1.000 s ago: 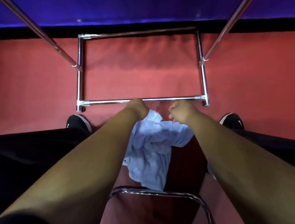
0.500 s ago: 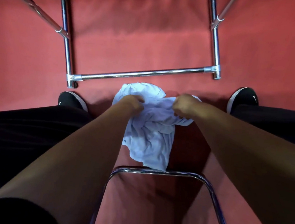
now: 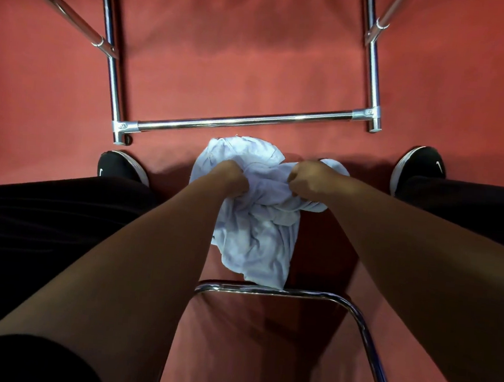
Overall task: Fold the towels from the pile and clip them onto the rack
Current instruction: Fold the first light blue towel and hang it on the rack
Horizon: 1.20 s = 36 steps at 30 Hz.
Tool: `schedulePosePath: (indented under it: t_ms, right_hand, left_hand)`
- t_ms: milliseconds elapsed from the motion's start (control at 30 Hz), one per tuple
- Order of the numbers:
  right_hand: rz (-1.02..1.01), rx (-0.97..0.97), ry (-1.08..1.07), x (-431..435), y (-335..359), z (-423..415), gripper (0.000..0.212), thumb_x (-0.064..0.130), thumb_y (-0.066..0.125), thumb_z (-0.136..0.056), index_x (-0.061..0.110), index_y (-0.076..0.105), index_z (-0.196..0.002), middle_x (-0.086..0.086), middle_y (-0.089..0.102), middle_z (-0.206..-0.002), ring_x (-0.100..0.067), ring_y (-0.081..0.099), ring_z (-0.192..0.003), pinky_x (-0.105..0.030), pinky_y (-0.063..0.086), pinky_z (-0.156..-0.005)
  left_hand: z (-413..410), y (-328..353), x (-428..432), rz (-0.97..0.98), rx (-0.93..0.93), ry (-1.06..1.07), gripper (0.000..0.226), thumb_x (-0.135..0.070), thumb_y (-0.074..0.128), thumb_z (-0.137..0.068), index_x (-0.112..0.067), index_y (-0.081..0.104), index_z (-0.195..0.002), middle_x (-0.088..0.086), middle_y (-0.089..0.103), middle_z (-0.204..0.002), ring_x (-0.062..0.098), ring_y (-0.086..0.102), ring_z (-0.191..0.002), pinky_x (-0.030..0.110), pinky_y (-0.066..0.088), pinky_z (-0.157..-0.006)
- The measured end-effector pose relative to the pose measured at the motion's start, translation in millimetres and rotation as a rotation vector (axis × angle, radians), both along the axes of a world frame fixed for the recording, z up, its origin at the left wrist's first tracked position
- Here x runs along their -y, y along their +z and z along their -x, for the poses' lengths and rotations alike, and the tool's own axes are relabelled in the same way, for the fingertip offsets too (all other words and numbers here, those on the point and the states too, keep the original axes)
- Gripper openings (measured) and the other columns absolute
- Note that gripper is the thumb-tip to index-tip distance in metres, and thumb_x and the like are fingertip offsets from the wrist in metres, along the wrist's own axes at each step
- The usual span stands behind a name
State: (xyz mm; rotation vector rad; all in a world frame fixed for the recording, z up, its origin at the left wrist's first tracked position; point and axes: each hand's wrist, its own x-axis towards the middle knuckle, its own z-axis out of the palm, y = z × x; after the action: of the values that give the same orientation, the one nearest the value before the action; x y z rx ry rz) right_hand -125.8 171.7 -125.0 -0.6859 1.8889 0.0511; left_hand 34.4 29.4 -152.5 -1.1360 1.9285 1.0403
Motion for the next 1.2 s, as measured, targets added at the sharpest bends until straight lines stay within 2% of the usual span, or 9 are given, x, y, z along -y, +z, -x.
schedulePosePath:
  t_ms: [100,200,267,400,533,700,833,933,1200]
  right_hand:
    - [0.106,-0.032,0.032,1,-4,4,0.026,0.015,0.065,-0.094,0.023,0.072,-0.117,-0.002,0.07,-0.109,-0.024,0.068,-0.103,-0.03,0.052,-0.086]
    - [0.279,-0.031,-0.044,-1,-12,7,0.047,0.008,0.069,-0.088,0.025,0.07,-0.132,0.002,0.071,-0.114,-0.019,0.068,-0.103,-0.028,0.05,-0.086]
    - [0.37,-0.042,-0.057,-2,-36,11,0.054,0.015,0.067,-0.084,0.031,0.071,-0.136,0.001,0.073,-0.125,-0.017,0.068,-0.109,-0.033,0.053,-0.1]
    - [0.336,-0.004,-0.044,5,-33,16,0.027,0.025,0.068,-0.077,0.036,0.075,-0.101,-0.003,0.072,-0.109,-0.018,0.063,-0.1,-0.033,0.052,-0.091]
    - [0.319,0.046,-0.104,12,18,18,0.022,0.007,0.074,-0.082,0.025,0.062,-0.081,0.005,0.061,-0.079,-0.014,0.055,-0.074,-0.031,0.043,-0.064]
    - [0.374,0.019,-0.134,22,48,30,0.028,0.028,0.075,-0.07,0.011,0.064,-0.089,0.002,0.051,-0.07,-0.015,0.049,-0.069,-0.033,0.038,-0.063]
    - [0.422,0.079,-0.17,28,85,32,0.022,0.031,0.083,-0.076,0.018,0.066,-0.081,0.003,0.051,-0.067,-0.016,0.047,-0.064,-0.032,0.035,-0.062]
    - [0.509,0.124,-0.221,24,119,31,0.016,0.024,0.084,-0.082,0.017,0.073,-0.091,0.0,0.057,-0.075,-0.013,0.051,-0.068,-0.031,0.038,-0.064]
    - [0.742,0.011,-0.285,17,250,41,0.009,0.015,0.082,-0.08,0.009,0.075,-0.08,0.004,0.062,-0.071,-0.007,0.053,-0.068,-0.027,0.042,-0.064]
  left_hand:
    - [4,0,1,-0.082,-0.128,0.103,0.035,-0.011,0.075,-0.092,-0.018,0.053,-0.065,-0.001,0.05,-0.065,0.016,0.049,-0.067,0.029,0.042,-0.063]
    - [16,5,-1,-0.174,-0.227,0.201,0.008,-0.018,0.077,-0.096,-0.017,0.071,-0.1,-0.006,0.063,-0.085,0.01,0.058,-0.087,0.026,0.048,-0.082]
    - [24,11,-1,-0.235,-0.252,0.207,0.018,-0.015,0.076,-0.098,-0.01,0.074,-0.115,-0.009,0.068,-0.097,0.006,0.058,-0.098,0.016,0.047,-0.082]
    - [33,24,5,-0.285,-0.264,0.276,0.022,-0.024,0.082,-0.094,-0.021,0.079,-0.116,-0.011,0.076,-0.106,0.0,0.066,-0.093,0.005,0.051,-0.076]
    - [33,34,17,-0.295,-0.323,0.253,0.013,-0.027,0.086,-0.088,-0.03,0.082,-0.1,-0.012,0.08,-0.099,0.007,0.071,-0.098,0.03,0.055,-0.106]
    - [35,70,27,-0.228,-0.423,0.251,0.013,-0.018,0.083,-0.091,-0.022,0.076,-0.082,-0.006,0.07,-0.079,0.007,0.059,-0.075,0.025,0.052,-0.078]
    - [38,104,28,-0.17,-0.503,0.254,0.015,-0.017,0.083,-0.092,-0.018,0.071,-0.082,-0.01,0.057,-0.061,0.003,0.046,-0.051,0.018,0.04,-0.053]
    - [38,138,25,-0.137,-0.539,0.23,0.012,-0.022,0.084,-0.09,-0.016,0.074,-0.089,-0.011,0.054,-0.058,0.008,0.042,-0.052,0.023,0.035,-0.052]
    - [37,245,22,-0.05,-0.63,0.108,0.025,-0.028,0.082,-0.093,-0.019,0.066,-0.075,-0.002,0.057,-0.065,0.016,0.047,-0.061,0.028,0.039,-0.058]
